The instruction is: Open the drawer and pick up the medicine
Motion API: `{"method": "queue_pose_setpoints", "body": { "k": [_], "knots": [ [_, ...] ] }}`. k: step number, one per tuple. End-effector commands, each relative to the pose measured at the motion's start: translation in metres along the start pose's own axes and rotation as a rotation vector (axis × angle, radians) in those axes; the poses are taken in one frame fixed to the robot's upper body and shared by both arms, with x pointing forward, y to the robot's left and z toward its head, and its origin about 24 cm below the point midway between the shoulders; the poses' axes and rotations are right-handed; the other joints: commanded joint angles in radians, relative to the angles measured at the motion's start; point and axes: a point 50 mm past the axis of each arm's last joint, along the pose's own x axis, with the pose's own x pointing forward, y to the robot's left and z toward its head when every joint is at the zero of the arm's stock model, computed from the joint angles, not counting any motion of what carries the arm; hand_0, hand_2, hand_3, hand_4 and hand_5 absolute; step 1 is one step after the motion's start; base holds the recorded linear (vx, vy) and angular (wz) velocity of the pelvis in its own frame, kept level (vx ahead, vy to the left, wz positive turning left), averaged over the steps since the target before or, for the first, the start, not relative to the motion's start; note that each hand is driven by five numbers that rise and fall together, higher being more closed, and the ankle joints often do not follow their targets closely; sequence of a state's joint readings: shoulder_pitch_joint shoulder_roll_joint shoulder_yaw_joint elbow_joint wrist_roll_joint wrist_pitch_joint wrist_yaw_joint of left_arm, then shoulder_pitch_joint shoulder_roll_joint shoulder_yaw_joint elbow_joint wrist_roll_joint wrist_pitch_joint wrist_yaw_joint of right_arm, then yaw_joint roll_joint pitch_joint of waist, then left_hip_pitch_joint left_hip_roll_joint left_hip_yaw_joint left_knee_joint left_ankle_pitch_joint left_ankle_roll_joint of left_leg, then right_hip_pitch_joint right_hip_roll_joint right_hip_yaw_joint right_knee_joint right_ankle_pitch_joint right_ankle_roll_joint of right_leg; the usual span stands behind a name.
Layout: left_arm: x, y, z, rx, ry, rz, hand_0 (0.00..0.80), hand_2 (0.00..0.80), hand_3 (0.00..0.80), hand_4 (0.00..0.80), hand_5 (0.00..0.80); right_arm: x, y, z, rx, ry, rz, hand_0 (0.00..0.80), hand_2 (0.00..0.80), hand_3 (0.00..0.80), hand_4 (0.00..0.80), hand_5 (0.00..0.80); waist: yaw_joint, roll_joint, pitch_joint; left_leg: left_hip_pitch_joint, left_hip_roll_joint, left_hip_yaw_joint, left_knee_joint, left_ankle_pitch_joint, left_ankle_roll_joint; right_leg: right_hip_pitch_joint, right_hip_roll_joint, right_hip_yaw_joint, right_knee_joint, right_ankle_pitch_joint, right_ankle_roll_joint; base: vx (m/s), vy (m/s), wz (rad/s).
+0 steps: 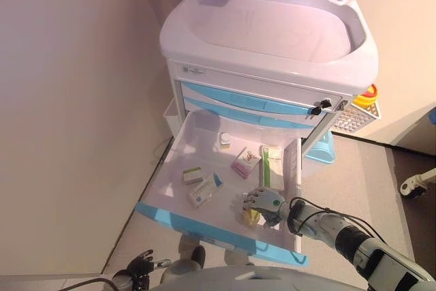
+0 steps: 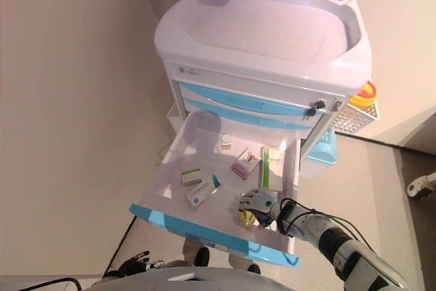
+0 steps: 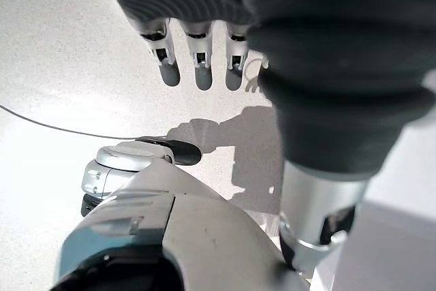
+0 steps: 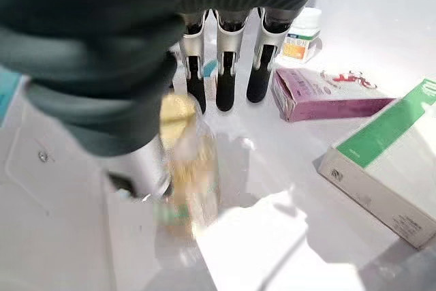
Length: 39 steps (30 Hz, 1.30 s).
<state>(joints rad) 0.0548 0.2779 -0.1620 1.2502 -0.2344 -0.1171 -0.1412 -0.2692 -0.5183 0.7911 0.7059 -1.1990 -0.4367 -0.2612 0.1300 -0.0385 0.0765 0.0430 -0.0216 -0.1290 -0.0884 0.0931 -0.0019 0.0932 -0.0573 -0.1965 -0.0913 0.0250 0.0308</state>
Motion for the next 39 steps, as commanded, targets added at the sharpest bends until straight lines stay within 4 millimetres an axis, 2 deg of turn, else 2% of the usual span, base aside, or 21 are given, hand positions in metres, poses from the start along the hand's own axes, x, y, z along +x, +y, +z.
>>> {"method": "queue_pose_setpoints", "body": {
  "k": [1,18,24,28,30,32,34,39],
  "knots": [
    [0.003,-0.012,-0.001,0.054,0.034,-0.030,0.000,0.000,0.000,0.000,0.000,0.010,-0.017,0.008,-0.013,-0.032,-0.088,0.800,0.800,0.800,0.800,0.800,0.006,-0.029,0.009,0.011,-0.035,0.017,0.006,-0.088,0.024,-0.033,-0.037,0.030,0.080,-0.010,0.039,0.000,0.000,0.00],
    [0.003,-0.011,-0.004,0.054,0.039,-0.030,0.000,0.000,0.000,0.000,0.000,0.009,-0.016,0.009,-0.012,-0.044,-0.090,0.800,0.800,0.800,0.800,0.800,0.006,-0.033,0.006,0.018,-0.033,0.020,0.005,-0.091,0.024,-0.029,-0.036,0.032,0.080,-0.011,0.039,0.000,0.000,0.00],
    [0.002,-0.011,-0.005,0.052,0.038,-0.027,0.000,0.000,0.000,0.000,0.000,0.008,-0.025,0.004,-0.015,-0.043,-0.117,0.800,0.800,0.800,0.800,0.800,0.004,-0.036,0.006,0.019,-0.032,0.023,0.004,-0.091,0.022,-0.029,-0.035,0.033,0.079,-0.008,0.039,0.000,0.000,0.00],
    [0.002,-0.008,-0.004,0.038,0.035,-0.022,0.000,0.000,0.000,0.000,0.000,0.003,-0.054,-0.003,0.005,-0.067,-0.173,0.800,0.800,0.800,0.800,0.800,-0.004,-0.041,0.010,0.020,-0.029,0.029,0.003,-0.090,0.020,-0.029,-0.033,0.037,0.079,-0.005,0.039,0.000,0.000,0.00],
    [0.002,-0.006,-0.004,0.029,0.035,-0.019,0.000,0.000,0.000,0.000,0.000,-0.003,-0.074,-0.006,0.022,-0.090,-0.206,0.800,0.800,0.800,0.800,0.800,-0.012,-0.042,0.012,0.022,-0.027,0.034,0.002,-0.089,0.019,-0.029,-0.033,0.041,0.079,-0.003,0.040,-0.009,0.008,-0.03],
    [0.001,-0.005,-0.004,0.012,0.031,-0.013,0.000,0.000,0.000,0.000,0.000,-0.013,-0.102,-0.011,0.050,-0.107,-0.243,0.800,0.800,0.800,0.800,0.800,-0.021,-0.044,0.016,0.022,-0.024,0.039,0.002,-0.087,0.016,-0.031,-0.031,0.048,0.079,0.000,0.041,-0.025,0.024,-0.08],
    [0.001,-0.004,-0.004,0.002,0.028,-0.011,0.000,0.000,0.000,0.000,0.000,-0.026,-0.123,-0.016,0.087,-0.111,-0.260,0.800,0.800,0.800,0.800,0.800,-0.027,-0.043,0.019,0.023,-0.021,0.044,0.001,-0.085,0.016,-0.032,-0.031,0.052,0.079,0.003,0.042,-0.028,0.024,-0.11],
    [-0.001,0.001,-0.006,-0.034,0.023,-0.004,0.000,0.000,0.000,0.000,0.000,-0.073,-0.190,-0.024,0.155,-0.173,-0.359,0.800,0.800,0.800,0.800,0.800,-0.054,-0.046,0.022,0.021,-0.017,0.058,0.001,-0.082,0.017,-0.041,-0.029,0.070,0.082,0.009,0.045,-0.024,0.025,-0.07]
  ]
}}
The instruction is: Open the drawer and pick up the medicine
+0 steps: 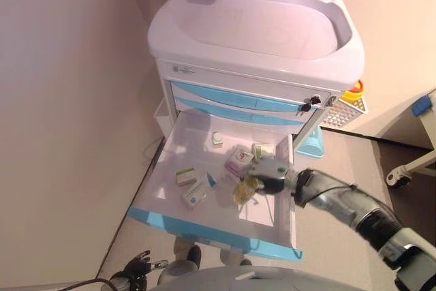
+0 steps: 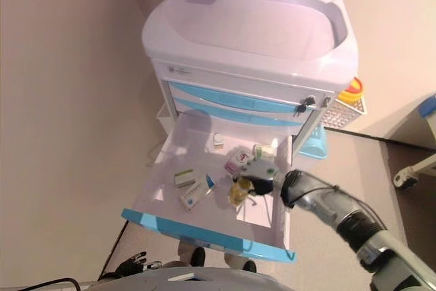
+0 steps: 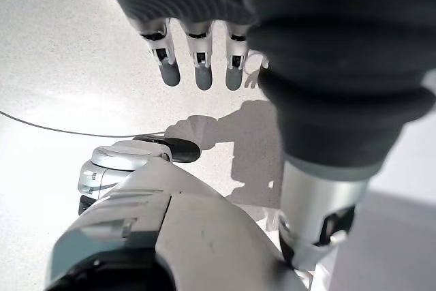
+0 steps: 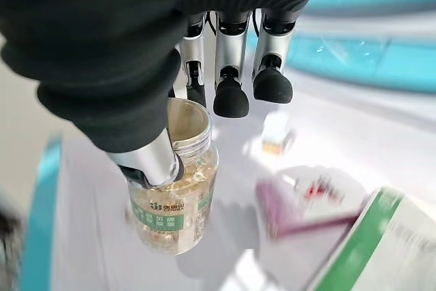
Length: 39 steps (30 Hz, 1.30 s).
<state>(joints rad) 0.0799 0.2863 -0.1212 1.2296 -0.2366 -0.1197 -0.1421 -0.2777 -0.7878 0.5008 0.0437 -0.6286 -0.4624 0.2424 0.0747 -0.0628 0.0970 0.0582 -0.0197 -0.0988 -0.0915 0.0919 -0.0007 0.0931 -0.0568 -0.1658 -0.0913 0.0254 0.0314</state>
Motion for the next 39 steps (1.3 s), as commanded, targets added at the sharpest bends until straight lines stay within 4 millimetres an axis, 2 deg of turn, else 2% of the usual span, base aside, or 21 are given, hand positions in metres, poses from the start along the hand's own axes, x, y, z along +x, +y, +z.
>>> {"method": "queue_pose_setpoints", "body": {
  "k": [1,4,7,11,12,15,19,25,29,33,39],
  "knots": [
    [0.001,-0.005,-0.002,-0.001,0.030,-0.025,0.000,0.000,0.000,0.000,0.000,-0.009,-0.065,0.016,0.040,-0.138,-0.133,0.800,0.800,0.800,0.800,0.800,-0.002,-0.023,0.002,0.007,-0.018,0.030,0.004,-0.080,0.015,-0.041,-0.029,0.041,0.082,0.009,0.045,-0.005,0.025,-0.10],
    [0.001,-0.005,-0.003,-0.012,0.032,-0.029,0.000,0.000,0.000,0.000,0.000,-0.023,-0.111,0.017,0.058,-0.174,-0.250,0.800,0.800,0.800,0.800,0.800,-0.008,-0.024,0.002,0.009,-0.016,0.035,0.004,-0.080,0.014,-0.040,-0.029,0.049,0.084,0.009,0.045,0.004,0.032,-0.11],
    [0.001,-0.006,-0.004,-0.010,0.035,-0.034,0.000,0.000,0.000,0.000,0.000,-0.035,-0.142,0.016,0.114,-0.203,-0.353,0.800,0.800,0.800,0.800,0.800,-0.009,-0.025,-0.003,0.010,-0.015,0.037,0.004,-0.082,0.013,-0.039,-0.030,0.050,0.082,0.009,0.046,0.006,0.028,-0.06],
    [0.001,-0.005,-0.004,-0.003,0.042,-0.034,0.000,0.000,0.000,0.000,0.000,-0.053,-0.191,0.007,0.141,-0.217,-0.585,0.800,0.800,0.800,0.800,0.800,-0.002,-0.026,-0.012,0.014,-0.016,0.034,0.004,-0.084,0.011,-0.033,-0.031,0.047,0.079,0.009,0.047,0.018,0.035,0.00],
    [0.001,-0.005,-0.004,-0.001,0.044,-0.034,0.000,0.000,0.000,0.000,0.000,-0.055,-0.197,0.007,0.144,-0.218,-0.613,0.800,0.800,0.800,0.800,0.800,-0.001,-0.025,-0.013,0.015,-0.016,0.033,0.004,-0.084,0.011,-0.031,-0.031,0.046,0.077,0.008,0.046,0.034,0.038,0.00],
    [0.000,-0.003,-0.007,0.026,0.062,-0.039,0.000,0.000,0.000,0.000,0.000,-0.067,-0.232,0.005,0.128,-0.206,-0.784,0.800,0.800,0.800,0.800,0.800,0.016,-0.027,-0.025,0.017,-0.019,0.026,0.004,-0.084,0.008,-0.023,-0.035,0.036,0.073,0.007,0.048,0.046,0.026,0.00],
    [-0.001,0.000,-0.008,0.049,0.071,-0.042,0.000,0.000,0.000,0.000,0.000,-0.076,-0.264,-0.005,0.167,-0.163,-0.938,0.800,0.800,0.800,0.800,0.800,0.035,-0.032,-0.034,0.017,-0.023,0.017,0.004,-0.081,0.007,-0.014,-0.037,0.022,0.067,0.006,0.047,0.042,0.022,0.03],
    [0.000,0.000,-0.005,0.066,0.082,-0.045,0.000,0.000,0.000,0.000,0.000,-0.092,-0.297,-0.038,0.116,0.080,-1.083,0.800,0.800,0.800,0.800,0.800,0.065,-0.042,-0.048,0.019,-0.033,-0.007,0.004,-0.078,0.007,-0.002,-0.038,0.003,0.060,0.006,0.044,0.048,0.029,0.07],
    [-0.001,0.004,-0.007,0.092,0.097,-0.042,0.000,0.000,0.000,0.000,0.000,-0.116,-0.313,-0.072,0.083,0.326,-1.132,0.800,0.800,0.800,0.800,0.800,0.090,-0.053,-0.053,0.014,-0.037,-0.022,0.004,-0.073,0.003,0.001,-0.040,-0.013,0.058,0.007,0.046,0.039,0.015,0.18],
    [-0.002,0.010,-0.006,0.098,0.109,-0.034,0.000,0.000,0.000,0.000,0.000,-0.133,-0.321,-0.093,0.054,0.537,-1.108,0.800,0.800,0.800,0.800,0.800,0.112,-0.061,-0.053,0.014,-0.044,-0.039,0.005,-0.069,0.004,0.007,-0.041,-0.029,0.057,0.009,0.046,0.045,0.020,0.13],
    [-0.002,0.013,-0.007,0.093,0.118,-0.026,0.000,0.000,0.000,0.000,0.000,-0.149,-0.324,-0.113,-0.010,0.776,-0.985,0.800,0.800,0.800,0.800,0.800,0.139,-0.066,-0.052,0.017,-0.048,-0.058,0.005,-0.068,0.006,0.015,-0.045,-0.047,0.055,0.010,0.048,0.069,0.024,0.15]
  ]
}}
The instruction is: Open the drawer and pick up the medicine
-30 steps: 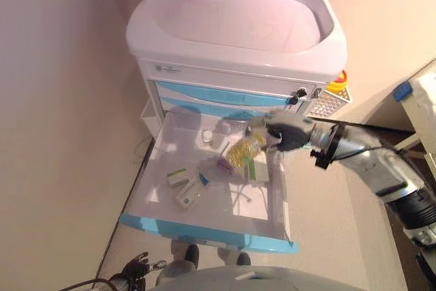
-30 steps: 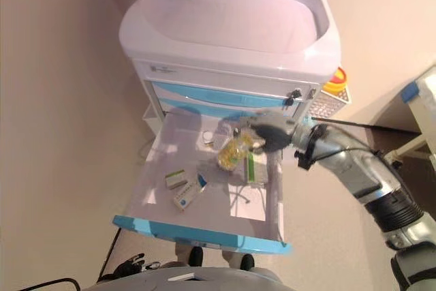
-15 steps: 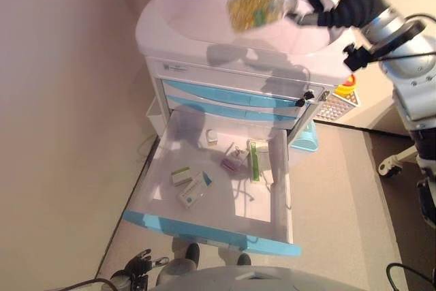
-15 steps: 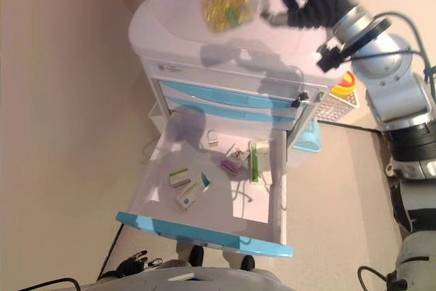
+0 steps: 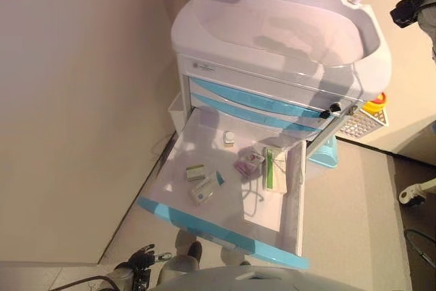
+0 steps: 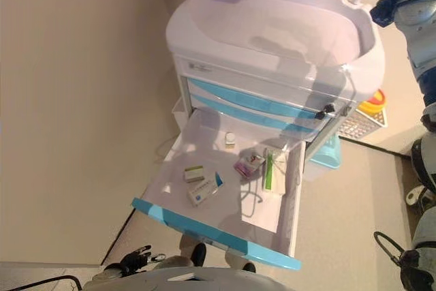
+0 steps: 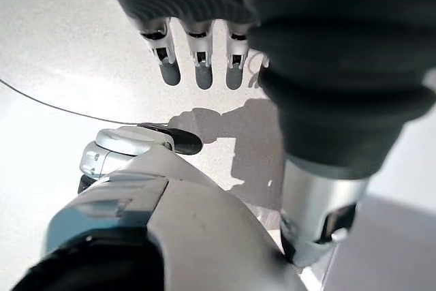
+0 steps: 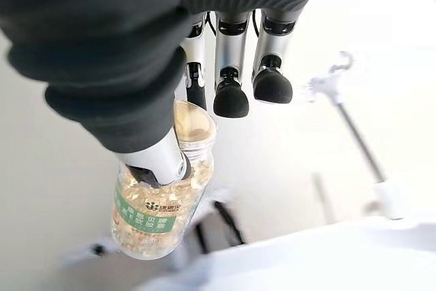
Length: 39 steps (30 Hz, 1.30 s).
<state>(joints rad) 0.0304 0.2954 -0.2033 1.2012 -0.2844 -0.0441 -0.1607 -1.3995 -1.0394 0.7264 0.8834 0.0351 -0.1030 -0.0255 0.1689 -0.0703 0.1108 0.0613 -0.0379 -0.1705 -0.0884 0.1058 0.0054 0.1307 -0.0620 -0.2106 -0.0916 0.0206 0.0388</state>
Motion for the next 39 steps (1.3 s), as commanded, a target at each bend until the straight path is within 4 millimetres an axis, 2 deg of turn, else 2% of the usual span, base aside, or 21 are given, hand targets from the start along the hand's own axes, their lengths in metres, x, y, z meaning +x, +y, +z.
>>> {"method": "queue_pose_setpoints", "body": {
  "k": [1,7,11,15,19,24,39],
  "knots": [
    [-0.009,0.020,-0.027,0.059,0.112,0.028,0.000,0.000,0.000,0.000,0.000,0.005,-0.050,0.008,-0.128,0.018,-0.090,0.800,0.800,0.800,0.800,0.800,0.050,-0.062,-0.066,0.015,-0.031,0.009,0.002,-0.082,0.000,-0.020,-0.040,-0.005,0.054,0.015,0.040,0.087,0.024,0.13],
    [-0.012,0.024,-0.031,0.040,0.116,0.042,0.000,0.000,0.000,0.000,0.000,0.006,-0.055,-0.005,-0.211,0.147,0.002,0.800,0.800,0.800,0.800,0.800,0.070,-0.072,-0.056,0.014,-0.037,-0.010,0.005,-0.083,0.003,-0.015,-0.041,-0.014,0.051,0.016,0.040,0.063,0.019,0.15],
    [-0.015,0.030,-0.036,0.014,0.122,0.064,0.000,0.000,0.000,0.000,0.000,0.005,-0.052,-0.015,-0.331,0.218,0.103,0.800,0.800,0.800,0.800,0.800,0.084,-0.083,-0.051,0.011,-0.040,-0.017,0.006,-0.083,0.005,-0.019,-0.044,-0.017,0.049,0.018,0.042,0.055,0.012,0.09],
    [-0.017,0.036,-0.039,-0.016,0.108,0.083,0.000,0.000,0.000,0.000,0.000,0.005,-0.046,-0.016,-0.373,0.256,0.199,0.800,0.800,0.800,0.800,0.800,0.093,-0.089,-0.041,0.009,-0.037,-0.019,0.004,-0.081,0.005,-0.022,-0.042,-0.020,0.049,0.020,0.041,0.048,0.001,0.09],
    [-0.018,0.038,-0.040,-0.009,0.106,0.092,0.000,0.000,0.000,0.000,0.000,0.004,-0.042,-0.022,-0.485,0.296,0.262,0.800,0.800,0.800,0.800,0.800,0.106,-0.094,-0.027,0.001,-0.035,-0.027,0.005,-0.079,0.005,-0.028,-0.042,-0.028,0.048,0.023,0.043,0.000,0.000,0.00],
    [-0.021,0.041,-0.043,-0.003,0.112,0.099,0.000,0.000,0.000,0.000,0.000,0.004,-0.040,-0.023,-0.519,0.345,0.329,0.800,0.800,0.800,0.800,0.800,0.115,-0.095,-0.015,-0.005,-0.034,-0.035,0.001,-0.075,0.002,-0.033,-0.040,-0.031,0.042,0.026,0.043,0.017,-0.018,0.10],
    [-0.020,0.047,-0.027,0.009,0.032,0.111,0.000,0.000,0.000,0.000,0.000,-0.002,-0.044,-0.037,-0.590,0.423,0.357,0.800,0.800,0.800,0.800,0.800,0.125,-0.100,0.022,-0.031,-0.021,-0.041,0.001,-0.067,-0.004,-0.057,-0.033,-0.031,0.036,0.033,0.043,-0.001,-0.019,0.01]
  ]
}}
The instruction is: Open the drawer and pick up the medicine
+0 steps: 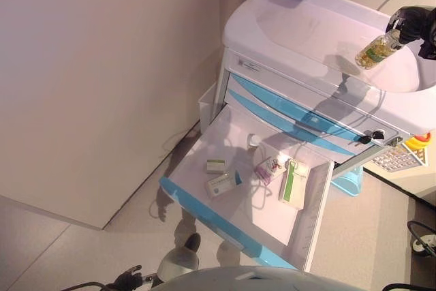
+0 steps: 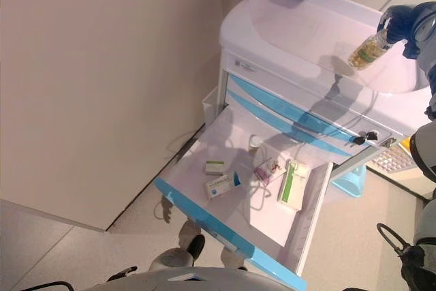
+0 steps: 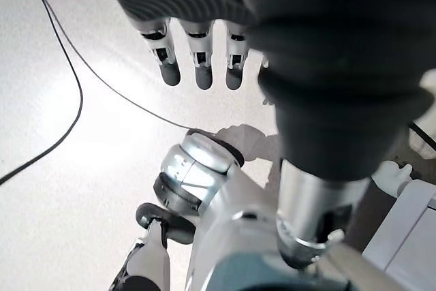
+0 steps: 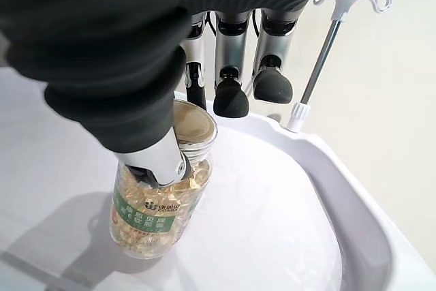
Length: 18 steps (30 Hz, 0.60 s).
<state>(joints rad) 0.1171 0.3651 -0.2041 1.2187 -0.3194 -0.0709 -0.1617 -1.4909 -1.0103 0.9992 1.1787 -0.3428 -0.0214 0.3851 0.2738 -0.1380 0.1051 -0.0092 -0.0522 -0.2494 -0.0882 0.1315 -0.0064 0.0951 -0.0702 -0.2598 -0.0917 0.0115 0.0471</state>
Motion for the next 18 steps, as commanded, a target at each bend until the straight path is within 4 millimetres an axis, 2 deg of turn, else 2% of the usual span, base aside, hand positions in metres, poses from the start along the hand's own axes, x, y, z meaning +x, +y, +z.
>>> {"method": "queue_pose_setpoints", "body": {
  "k": [1,8,9,10,11,17,18],
  "knots": [
    [-0.0033,0.0171,0.0087,0.027,-0.041,0.033,0.000,0.000,0.000,0.000,0.000,-0.0286,-0.0662,-0.0181,-0.028,0.089,-0.184,0.800,0.800,0.800,0.800,0.800,0.020,-0.033,0.031,0.037,-0.006,0.037,0.001,-0.092,0.008,-0.024,-0.024,0.019,0.035,0.042,0.034,-0.033,-0.037,-0.01],
    [-0.0038,0.0193,0.0121,0.038,-0.055,0.031,0.000,0.000,0.000,0.000,0.000,-0.0291,-0.0648,-0.0217,-0.029,0.092,-0.178,0.800,0.800,0.800,0.800,0.800,0.021,-0.035,0.045,0.029,-0.001,0.040,0.002,-0.090,0.004,-0.030,-0.021,0.018,0.036,0.042,0.033,-0.008,-0.012,0.00],
    [-0.0039,0.0195,0.0125,0.041,-0.057,0.031,0.000,0.000,0.000,0.000,0.000,-0.0290,-0.0643,-0.0221,-0.029,0.090,-0.180,0.740,0.740,0.740,0.740,0.740,0.022,-0.035,0.046,0.029,-0.001,0.041,0.002,-0.090,0.004,-0.031,-0.021,0.017,0.036,0.042,0.033,0.000,0.000,0.00],
    [-0.0039,0.0197,0.0131,0.044,-0.059,0.030,0.000,0.000,0.000,0.000,0.000,-0.0284,-0.0633,-0.0218,-0.029,0.088,-0.180,0.486,0.486,0.486,0.486,0.486,0.022,-0.036,0.048,0.028,0.000,0.042,0.002,-0.090,0.003,-0.032,-0.020,0.017,0.037,0.042,0.032,0.000,0.000,0.00],
    [-0.0040,0.0200,0.0140,0.047,-0.063,0.028,0.000,0.000,0.000,0.000,0.000,-0.0281,-0.0631,-0.0211,-0.026,0.087,-0.176,0.452,0.452,0.452,0.452,0.452,0.022,-0.036,0.050,0.027,0.001,0.043,0.003,-0.090,0.002,-0.033,-0.020,0.016,0.038,0.041,0.032,0.000,0.000,0.00],
    [-0.0040,0.0200,0.0161,0.060,-0.072,0.025,0.000,0.000,0.000,0.000,0.000,-0.0278,-0.0619,-0.0215,-0.018,0.081,-0.172,0.499,0.499,0.499,0.499,0.499,0.023,-0.039,0.055,0.024,0.004,0.046,0.005,-0.090,0.000,-0.033,-0.018,0.014,0.036,0.042,0.031,0.000,0.000,0.00],
    [-0.0039,0.0194,0.0165,0.061,-0.073,0.023,0.000,0.000,0.000,0.000,0.000,-0.0277,-0.0619,-0.0213,-0.018,0.079,-0.175,0.486,0.486,0.486,0.486,0.486,0.023,-0.038,0.057,0.025,0.004,0.046,0.005,-0.090,-0.001,-0.033,-0.018,0.014,0.037,0.042,0.031,0.000,0.000,0.00]
  ]
}}
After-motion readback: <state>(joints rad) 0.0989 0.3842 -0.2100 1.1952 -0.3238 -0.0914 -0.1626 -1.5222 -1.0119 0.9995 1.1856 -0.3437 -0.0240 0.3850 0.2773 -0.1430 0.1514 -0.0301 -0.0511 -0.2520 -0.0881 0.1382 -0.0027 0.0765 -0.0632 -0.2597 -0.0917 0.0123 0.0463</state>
